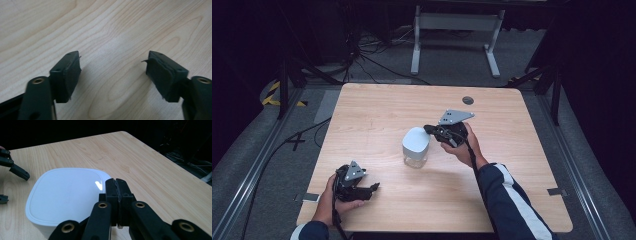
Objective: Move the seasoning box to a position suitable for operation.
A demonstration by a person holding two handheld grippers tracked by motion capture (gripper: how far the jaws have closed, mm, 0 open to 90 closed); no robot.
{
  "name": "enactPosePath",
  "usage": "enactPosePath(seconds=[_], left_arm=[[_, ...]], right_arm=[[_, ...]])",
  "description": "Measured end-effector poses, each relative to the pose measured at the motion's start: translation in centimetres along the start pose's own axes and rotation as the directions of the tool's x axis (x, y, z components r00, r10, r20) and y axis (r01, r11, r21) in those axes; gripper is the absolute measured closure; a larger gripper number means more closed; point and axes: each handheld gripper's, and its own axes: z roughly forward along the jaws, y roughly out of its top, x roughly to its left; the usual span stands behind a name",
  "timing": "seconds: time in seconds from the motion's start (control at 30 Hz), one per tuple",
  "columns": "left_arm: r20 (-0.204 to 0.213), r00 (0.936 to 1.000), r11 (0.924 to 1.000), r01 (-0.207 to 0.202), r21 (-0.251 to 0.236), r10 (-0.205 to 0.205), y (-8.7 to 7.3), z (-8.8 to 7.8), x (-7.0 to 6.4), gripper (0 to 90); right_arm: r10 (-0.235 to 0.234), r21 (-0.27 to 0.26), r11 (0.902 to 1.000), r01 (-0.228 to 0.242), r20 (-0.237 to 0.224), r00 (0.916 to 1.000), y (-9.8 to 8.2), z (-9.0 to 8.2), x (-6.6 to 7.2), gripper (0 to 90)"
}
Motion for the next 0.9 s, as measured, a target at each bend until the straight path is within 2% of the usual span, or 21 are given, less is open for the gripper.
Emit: enactPosePath(seconds=[0.03,0.07,0.2,0.3,0.43,0.47,0.57,0.67,0.9], left_arm=[[0.004,1.0,0.9999,0.003,-0.015,-0.003,0.2,-0.1,-0.1,33.2],[0.014,0.9999,0.9986,0.0,-0.054,0.001,0.7,-0.3,0.0,35.0],[0.035,0.9994,0.9945,-0.001,-0.104,0.005,1.9,-1.1,-0.1,53.4],[0.033,0.9995,0.994,-0.002,-0.109,0.006,3.0,-1.2,-0.3,65.3],[0.032,0.9989,0.9893,-0.028,-0.143,0.033,4.6,-1.2,-0.8,75.3],[0.039,0.9985,0.9856,-0.031,-0.166,0.038,5.3,-1.2,-0.9,77.7],[0.046,0.9981,0.9797,-0.03,-0.198,0.04,6.6,-1.1,-1.4,80.7],[0.052,0.9964,0.9759,-0.055,-0.211,0.067,7.8,-0.7,-1.9,81.9],[0.058,0.9939,0.9695,-0.078,-0.232,0.094,9.2,-0.2,-2.8,81.8]], right_arm=[[0.0,0.003,1.0,0.0,-0.001,1.0,0.0,0.0,0.0,89.8],[0.001,0.006,1.0,-0.001,-0.003,1.0,0.1,0.1,-0.1,89.8],[0.0,0.014,0.9999,0.0,-0.002,1.0,0.3,0.2,-0.1,89.9],[-0.001,0.022,0.9998,0.001,0.003,1.0,0.4,0.3,-0.2,89.9],[0.009,0.021,0.9997,-0.009,-0.005,0.9999,0.4,0.4,-0.3,89.9],[0.011,0.021,0.9997,-0.011,-0.005,0.9999,0.4,0.4,-0.3,89.9],[0.004,0.018,0.9998,-0.003,-0.013,0.9999,0.5,0.6,-0.2,89.9],[0.001,0.021,0.9998,0.0,-0.016,0.9999,0.6,0.7,-0.1,89.9],[0.014,0.022,0.9997,-0.014,0.0,0.9999,0.6,0.8,-0.3,89.9]])
